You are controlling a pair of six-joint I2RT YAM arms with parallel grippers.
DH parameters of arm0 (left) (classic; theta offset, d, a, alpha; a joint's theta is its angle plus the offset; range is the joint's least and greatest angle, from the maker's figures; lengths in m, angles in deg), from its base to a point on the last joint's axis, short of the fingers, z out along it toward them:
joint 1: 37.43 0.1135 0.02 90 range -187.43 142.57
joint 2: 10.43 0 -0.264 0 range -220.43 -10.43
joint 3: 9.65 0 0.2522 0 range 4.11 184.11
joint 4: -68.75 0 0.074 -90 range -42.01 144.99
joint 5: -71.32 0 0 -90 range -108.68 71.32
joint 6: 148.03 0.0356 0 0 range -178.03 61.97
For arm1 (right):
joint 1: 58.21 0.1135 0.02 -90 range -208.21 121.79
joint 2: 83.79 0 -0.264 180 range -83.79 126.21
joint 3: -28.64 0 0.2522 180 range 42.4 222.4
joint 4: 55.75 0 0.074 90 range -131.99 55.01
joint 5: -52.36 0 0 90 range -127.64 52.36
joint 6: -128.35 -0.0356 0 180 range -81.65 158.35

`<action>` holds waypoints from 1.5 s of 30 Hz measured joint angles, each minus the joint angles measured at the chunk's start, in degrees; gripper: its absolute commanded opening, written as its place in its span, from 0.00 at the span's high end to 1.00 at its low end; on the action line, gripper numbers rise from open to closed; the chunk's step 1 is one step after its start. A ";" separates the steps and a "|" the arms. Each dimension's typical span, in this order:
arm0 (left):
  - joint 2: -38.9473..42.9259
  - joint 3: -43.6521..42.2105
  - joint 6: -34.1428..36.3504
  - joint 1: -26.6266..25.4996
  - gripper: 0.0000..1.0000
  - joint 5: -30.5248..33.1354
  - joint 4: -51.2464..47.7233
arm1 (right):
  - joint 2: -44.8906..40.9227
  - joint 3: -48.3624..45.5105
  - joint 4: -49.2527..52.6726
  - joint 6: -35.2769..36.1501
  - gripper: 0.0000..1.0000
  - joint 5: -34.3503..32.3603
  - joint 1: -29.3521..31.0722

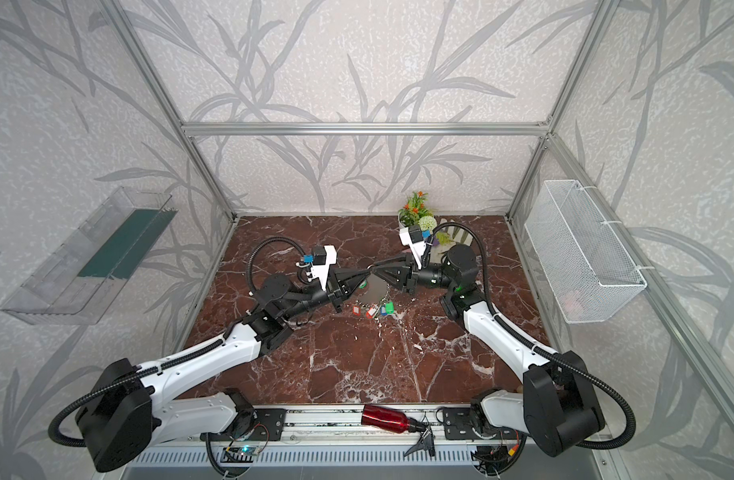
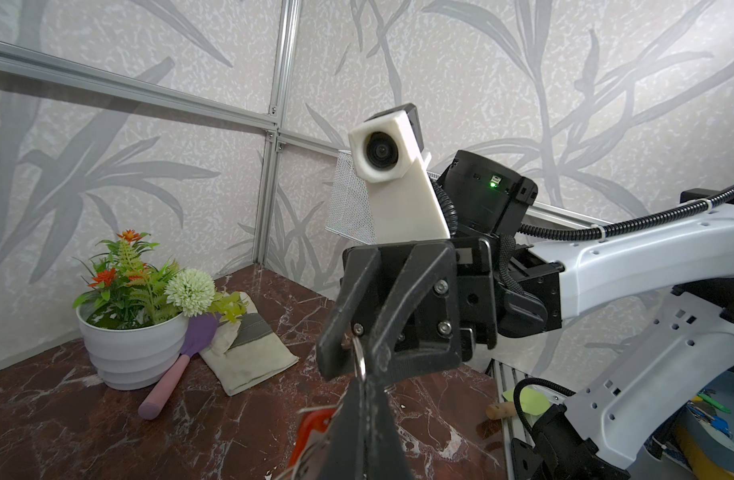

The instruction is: Put the keys on the keyring

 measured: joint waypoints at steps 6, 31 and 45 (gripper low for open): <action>-0.46 0.00 -0.48 0.24 1.00 0.24 0.24 | 0.17 0.22 -0.04 0.28 1.00 0.11 0.28; 0.13 20.74 22.69 9.01 0.65 -17.00 -49.03 | -3.08 1.73 25.51 20.00 1.00 -2.89 2.38; -5.99 24.26 28.09 8.92 0.68 -21.97 -57.96 | -3.06 1.73 25.57 20.41 1.00 -2.32 2.91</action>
